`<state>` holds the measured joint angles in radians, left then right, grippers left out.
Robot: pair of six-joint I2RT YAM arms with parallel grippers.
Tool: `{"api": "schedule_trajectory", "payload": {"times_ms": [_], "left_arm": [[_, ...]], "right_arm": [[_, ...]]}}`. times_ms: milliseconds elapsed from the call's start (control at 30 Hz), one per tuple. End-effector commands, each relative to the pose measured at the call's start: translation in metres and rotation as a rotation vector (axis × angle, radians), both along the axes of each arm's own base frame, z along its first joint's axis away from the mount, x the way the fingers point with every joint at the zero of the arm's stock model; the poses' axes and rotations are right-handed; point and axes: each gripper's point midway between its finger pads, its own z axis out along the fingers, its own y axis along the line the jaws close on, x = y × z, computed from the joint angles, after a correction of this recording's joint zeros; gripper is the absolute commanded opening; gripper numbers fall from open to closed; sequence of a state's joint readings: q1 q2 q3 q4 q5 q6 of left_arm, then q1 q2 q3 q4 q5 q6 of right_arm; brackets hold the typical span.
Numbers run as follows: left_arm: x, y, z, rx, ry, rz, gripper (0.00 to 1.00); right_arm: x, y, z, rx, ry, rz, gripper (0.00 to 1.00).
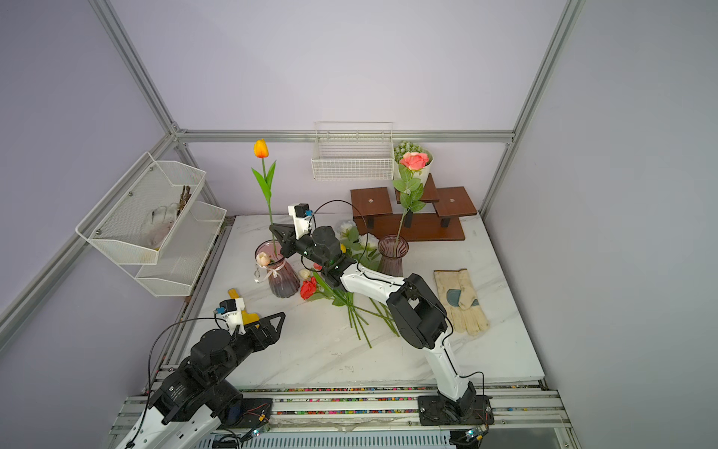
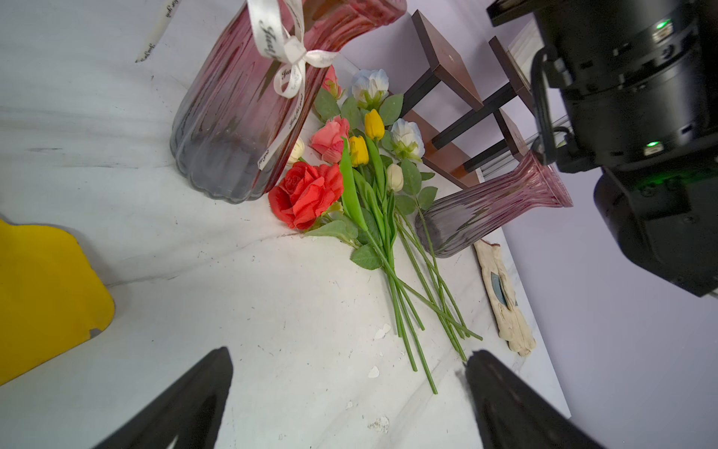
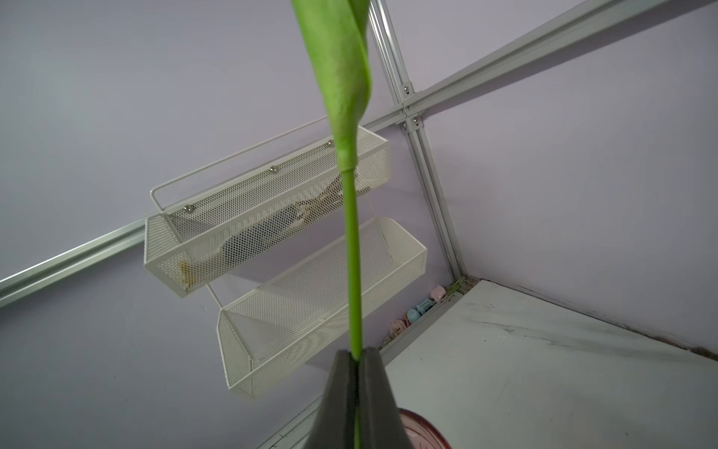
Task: Arrange the flowers in different vases according to their variety
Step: Insert the flower into the vase, then pick up the flower at the center of the board.
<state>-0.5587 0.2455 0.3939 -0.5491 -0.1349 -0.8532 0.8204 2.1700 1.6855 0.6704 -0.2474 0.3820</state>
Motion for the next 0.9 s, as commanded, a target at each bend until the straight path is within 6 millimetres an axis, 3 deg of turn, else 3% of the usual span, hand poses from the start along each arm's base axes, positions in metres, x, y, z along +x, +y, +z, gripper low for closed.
{"api": "schedule_trajectory", "payload": {"times_ms": [0,67,100,200,233,367,467,500,600,667,700,867], "left_arm": [[0.002,0.0,-0.001,0.009,-0.008,0.005,0.98],[0.002,0.0,-0.002,0.012,-0.005,0.004,0.99],[0.002,0.0,-0.001,0.014,-0.006,0.001,0.99],[0.003,-0.002,0.001,0.022,-0.001,-0.009,1.0],[0.004,-0.004,0.003,0.025,0.0,-0.014,1.0],[0.01,-0.012,0.009,0.036,0.02,-0.041,1.0],[0.016,-0.022,0.01,0.036,0.038,-0.066,0.99],[0.018,-0.025,0.01,0.034,0.041,-0.072,0.99],[0.024,-0.032,0.01,0.038,0.051,-0.085,0.98],[0.028,-0.036,0.009,0.05,0.057,-0.087,0.97],[0.03,-0.037,0.009,0.058,0.06,-0.088,0.97],[0.036,-0.037,0.004,0.092,0.065,-0.076,0.95]], "right_arm": [[-0.01,0.01,-0.001,0.005,-0.051,0.036,0.0],[-0.012,0.01,-0.012,-0.008,-0.044,0.039,0.03],[-0.014,0.008,-0.011,-0.005,-0.042,0.039,0.11],[-0.027,-0.008,0.003,0.008,-0.062,0.032,0.47],[-0.032,-0.013,0.008,0.006,-0.067,0.029,0.53],[-0.053,-0.043,0.027,-0.029,-0.088,-0.001,0.64],[-0.066,-0.069,0.027,-0.084,-0.061,-0.04,0.64],[-0.069,-0.079,0.023,-0.113,-0.036,-0.065,0.7],[-0.074,-0.107,0.002,-0.217,0.054,-0.136,0.7],[-0.078,-0.128,-0.026,-0.314,0.135,-0.174,0.68],[-0.082,-0.14,-0.028,-0.338,0.156,-0.196,0.68],[-0.091,-0.179,-0.098,-0.554,0.325,-0.264,0.67]]}}
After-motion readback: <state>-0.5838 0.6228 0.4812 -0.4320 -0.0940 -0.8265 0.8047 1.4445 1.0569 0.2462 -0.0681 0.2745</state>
